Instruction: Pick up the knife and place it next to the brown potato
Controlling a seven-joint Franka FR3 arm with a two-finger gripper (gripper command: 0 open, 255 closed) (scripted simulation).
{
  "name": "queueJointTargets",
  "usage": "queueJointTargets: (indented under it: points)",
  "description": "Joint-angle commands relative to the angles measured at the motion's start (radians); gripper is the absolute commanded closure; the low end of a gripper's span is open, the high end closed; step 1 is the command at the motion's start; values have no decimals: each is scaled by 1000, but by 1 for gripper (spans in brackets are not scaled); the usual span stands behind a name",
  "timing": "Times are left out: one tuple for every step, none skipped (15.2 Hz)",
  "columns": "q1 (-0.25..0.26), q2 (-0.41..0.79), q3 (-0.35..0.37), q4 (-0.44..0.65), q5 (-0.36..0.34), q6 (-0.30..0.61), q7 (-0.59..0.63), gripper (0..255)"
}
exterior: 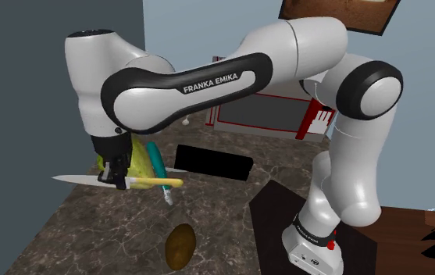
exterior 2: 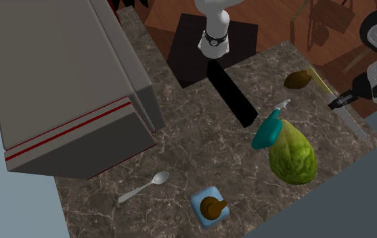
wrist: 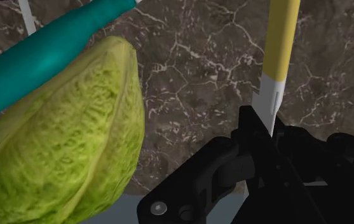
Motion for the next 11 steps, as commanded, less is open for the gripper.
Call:
queueJointTargets:
  points:
    - [31,52,15,71,-13,-20,48,255]
    - [46,76,21,104,-19,-30,68,255]
    - [67,111,28,153,-28,-46,96,255]
    - [68,112,27,142,-29,-33,96,255]
    - [67,114,27,130,-29,-20,96,255]
    - [67,115,27,119,-30,-7,97,255]
    - [67,117,26,109,-30,5,97,255]
    - [67,120,26,98,-31,18,97,255]
    - [67,122,26,88,-32,30,98,255]
    - [67,125,25,78,-32,42,98,255]
    - [67,127,25,69,-33,55,99,255]
